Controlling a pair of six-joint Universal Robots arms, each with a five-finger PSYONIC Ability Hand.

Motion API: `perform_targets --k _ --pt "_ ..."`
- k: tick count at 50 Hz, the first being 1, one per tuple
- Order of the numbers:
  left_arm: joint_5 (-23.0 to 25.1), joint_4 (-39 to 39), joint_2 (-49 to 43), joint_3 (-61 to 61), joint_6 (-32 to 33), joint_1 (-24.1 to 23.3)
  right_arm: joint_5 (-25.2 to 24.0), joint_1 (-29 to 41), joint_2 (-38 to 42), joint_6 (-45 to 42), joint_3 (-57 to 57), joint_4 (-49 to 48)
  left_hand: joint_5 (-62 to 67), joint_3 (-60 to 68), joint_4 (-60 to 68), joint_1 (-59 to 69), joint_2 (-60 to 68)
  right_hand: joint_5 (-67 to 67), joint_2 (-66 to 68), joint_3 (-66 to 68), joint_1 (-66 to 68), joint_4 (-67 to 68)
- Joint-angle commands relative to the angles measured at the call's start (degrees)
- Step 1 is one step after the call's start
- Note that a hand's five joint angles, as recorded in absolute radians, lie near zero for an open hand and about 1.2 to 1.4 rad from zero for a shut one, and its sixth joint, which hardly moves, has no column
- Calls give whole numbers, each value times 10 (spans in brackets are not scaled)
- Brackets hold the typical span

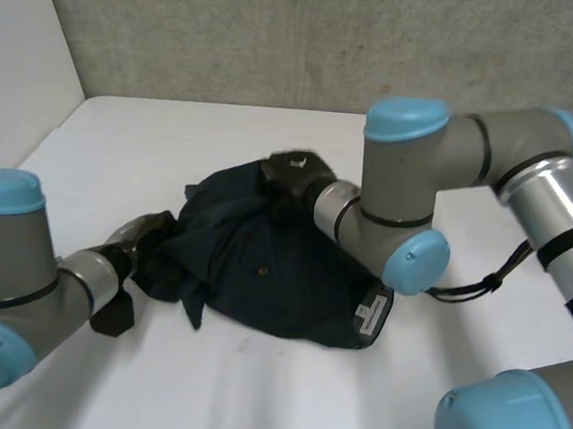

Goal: Fold the laundry.

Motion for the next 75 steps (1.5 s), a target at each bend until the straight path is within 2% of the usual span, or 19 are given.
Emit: perform_targets --k 1,4,9,16,20,24,26,30,36,39,43,45,47,48,50,54,62,67,75 --pt "-66 -8 69 58 3 -8 12 -19 -109 -81 66 15 137 134 128 175 128 134 128 124 159 117" --pt "-67 -26 145 64 4 -2 15 -34 -160 -126 116 36 137 134 128 175 128 134 128 124 159 117" --pt "-45 -84 233 78 43 8 23 -52 -323 -199 241 54 137 134 128 175 128 134 128 124 159 117" --pt "40 -194 320 96 194 32 55 -71 -485 -294 370 61 137 134 128 175 128 134 128 124 159 117" --pt "67 -228 317 87 265 31 58 -74 -518 -343 419 81 137 134 128 175 128 134 128 124 159 117" --pt "68 -231 271 70 309 29 57 -73 -515 -355 455 83 137 134 128 175 128 134 128 124 159 117" --pt "69 -230 217 74 327 27 58 -72 -505 -357 465 82 137 134 128 175 128 134 128 124 159 117" --pt "66 -213 128 121 352 21 68 -73 -412 -353 464 75 137 134 128 175 128 134 128 124 159 117" --pt "21 -159 -13 280 360 -25 131 -64 -304 -326 368 -10 137 134 128 175 128 134 128 124 159 117" --pt "1 -124 -46 348 360 -39 153 -65 -265 -304 280 -70 137 134 128 175 128 134 128 124 159 117" --pt "-16 -23 -75 444 355 -43 162 -64 -232 -284 160 -153 137 134 128 175 128 134 128 124 159 117" --pt "-19 70 -75 483 352 -43 162 -64 -230 -272 124 -198 137 134 128 175 128 134 128 124 159 117" --pt "-22 132 -75 498 347 -43 170 -64 -232 -263 91 -273 137 134 128 175 128 134 128 124 159 117" --pt "-30 189 -74 504 342 -44 171 -64 -233 -263 87 -295 137 134 128 175 128 134 128 124 159 117" --pt "-45 235 -68 509 336 -43 177 -64 -240 -264 88 -331 137 134 128 175 128 134 128 124 159 117" --pt "-80 256 -35 509 327 -42 181 -64 -277 -267 118 -340 137 134 128 175 128 134 128 124 159 117" --pt "-79 156 -13 422 315 -38 153 -66 -345 -267 309 -320 137 134 128 175 128 134 128 124 159 117" --pt "-77 122 20 295 317 -37 138 -70 -377 -268 441 -299 137 134 128 175 128 134 128 124 159 117" --pt "-77 92 23 102 333 -37 132 -65 -379 -267 637 -250 137 134 128 175 128 134 128 124 159 117"
